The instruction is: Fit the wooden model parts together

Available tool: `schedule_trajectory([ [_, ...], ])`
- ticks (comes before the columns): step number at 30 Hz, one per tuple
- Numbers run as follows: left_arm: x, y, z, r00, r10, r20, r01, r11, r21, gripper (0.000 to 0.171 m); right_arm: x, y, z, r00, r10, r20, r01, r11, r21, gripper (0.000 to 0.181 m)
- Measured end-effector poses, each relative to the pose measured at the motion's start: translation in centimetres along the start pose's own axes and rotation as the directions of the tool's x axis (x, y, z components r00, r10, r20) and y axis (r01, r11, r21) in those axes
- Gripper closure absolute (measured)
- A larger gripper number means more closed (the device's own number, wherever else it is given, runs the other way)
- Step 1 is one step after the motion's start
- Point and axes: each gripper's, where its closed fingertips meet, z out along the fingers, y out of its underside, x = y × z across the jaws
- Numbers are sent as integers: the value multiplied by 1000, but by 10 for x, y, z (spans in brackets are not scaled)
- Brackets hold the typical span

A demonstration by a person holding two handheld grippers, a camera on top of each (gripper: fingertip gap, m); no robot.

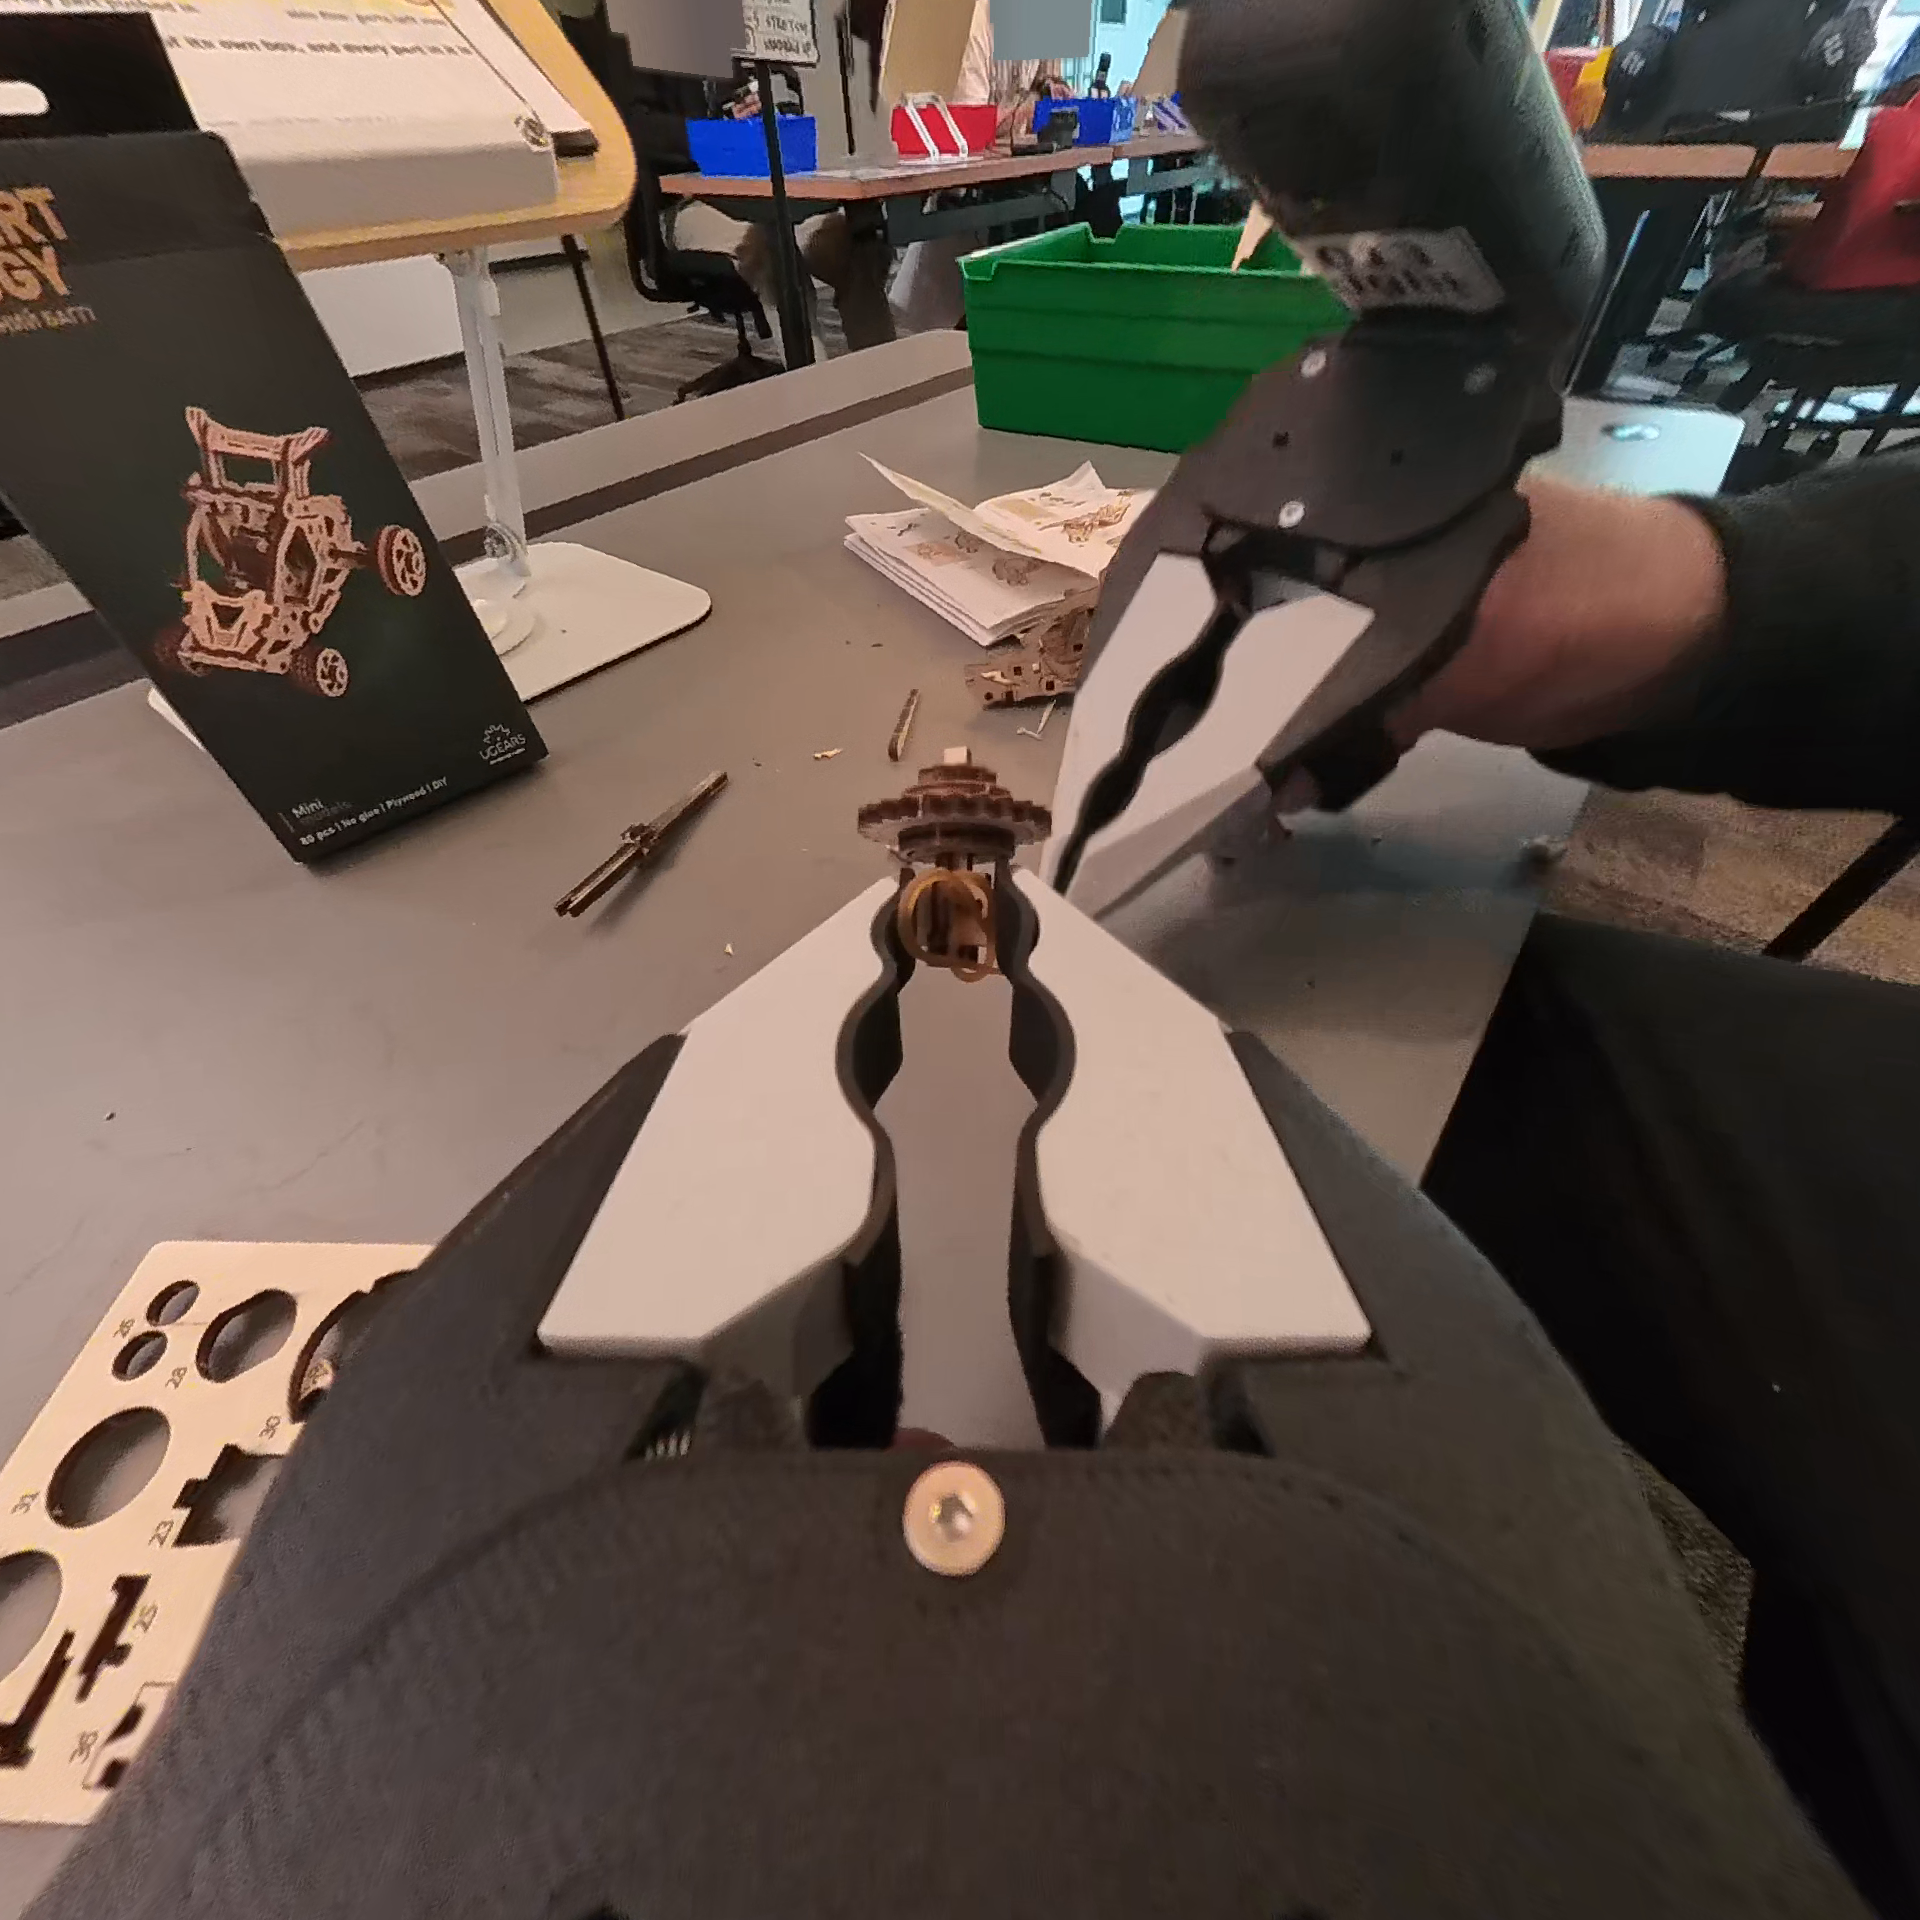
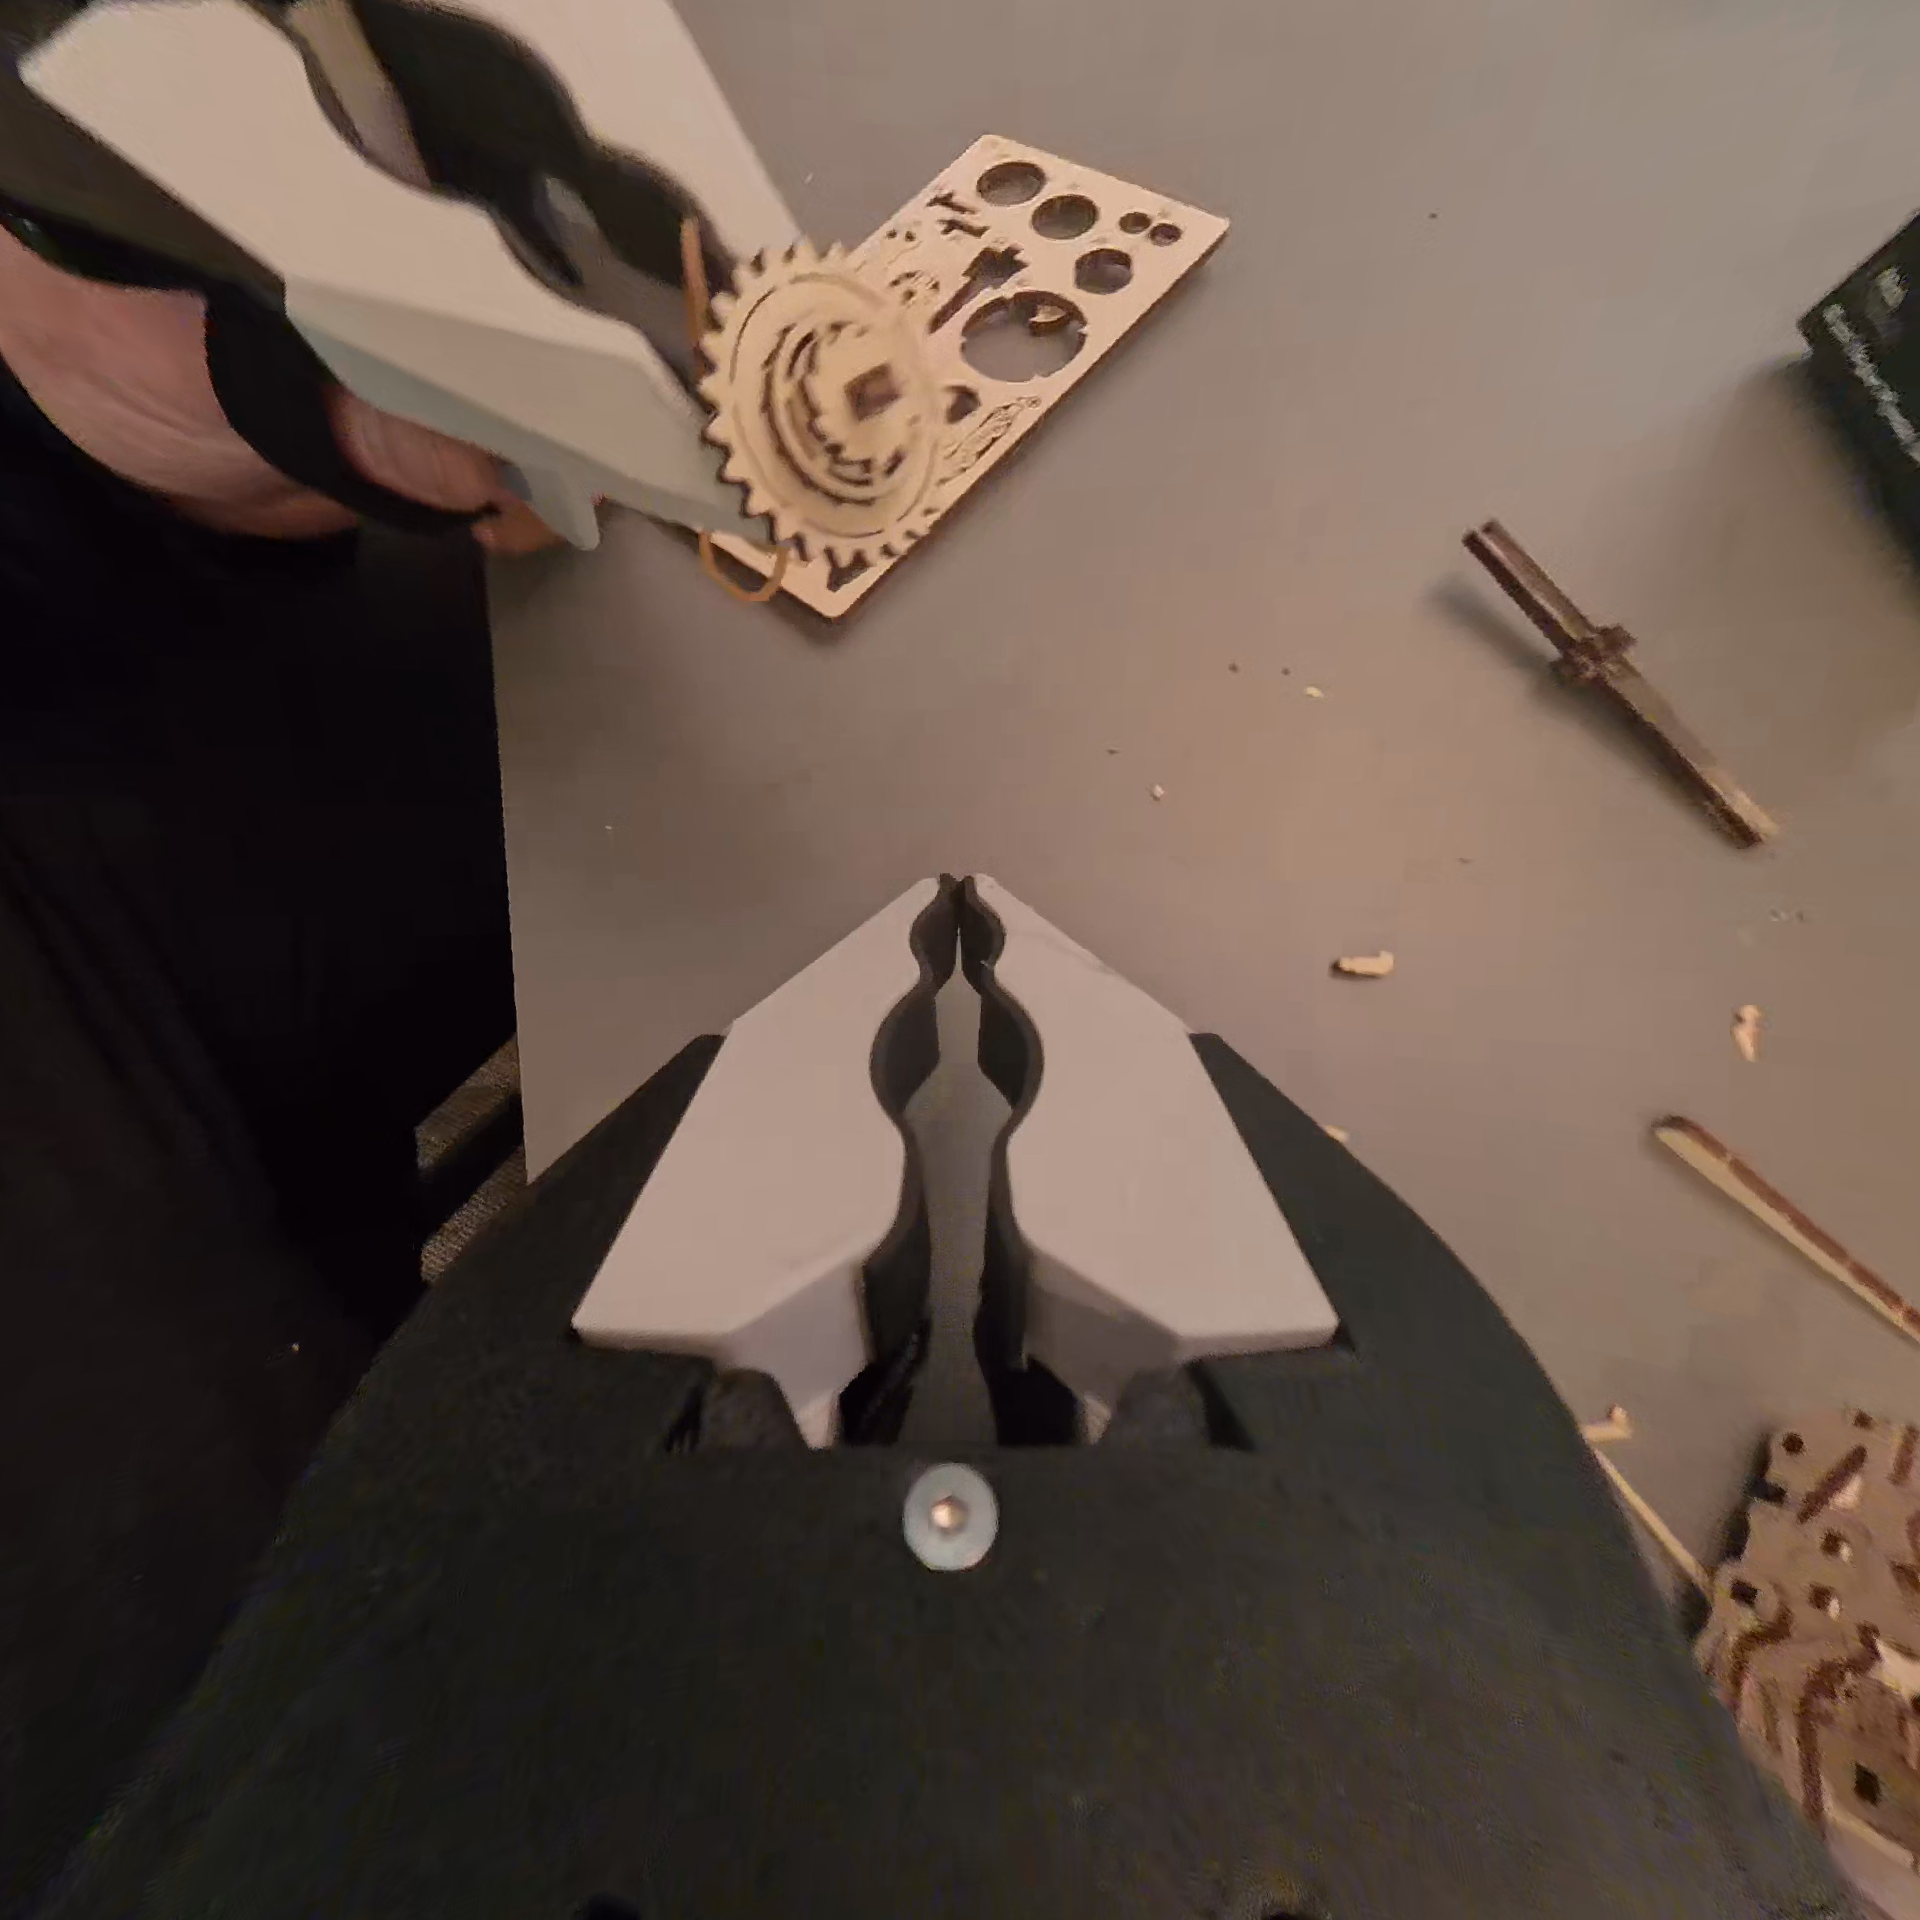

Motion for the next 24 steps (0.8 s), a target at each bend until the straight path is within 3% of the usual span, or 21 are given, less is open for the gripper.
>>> schedule_trajectory([
  [4,1,1,1,1000,15,4,-15,1000,-12,160,7,7,-19,1000,16,-9,-16,1000,-5,171],
  [6,2,3,2,1000,29,6,-28,999,-22,160,8,9,-40,1000,22,-18,-22,1000,1,179],
  [12,1,0,4,1000,14,2,-14,1000,-6,160,16,28,-151,990,119,-70,-113,990,86,181],
  [16,8,-1,9,1000,27,-10,-27,1000,-9,160,0,47,-214,980,175,-100,-158,975,156,181],
  [20,18,-5,21,998,58,-7,-58,998,-17,160,-30,114,-246,951,258,-170,-253,966,53,175],
  [24,25,-15,42,990,137,41,-136,990,-19,160,-64,173,-268,909,390,-147,-376,920,114,178],
])
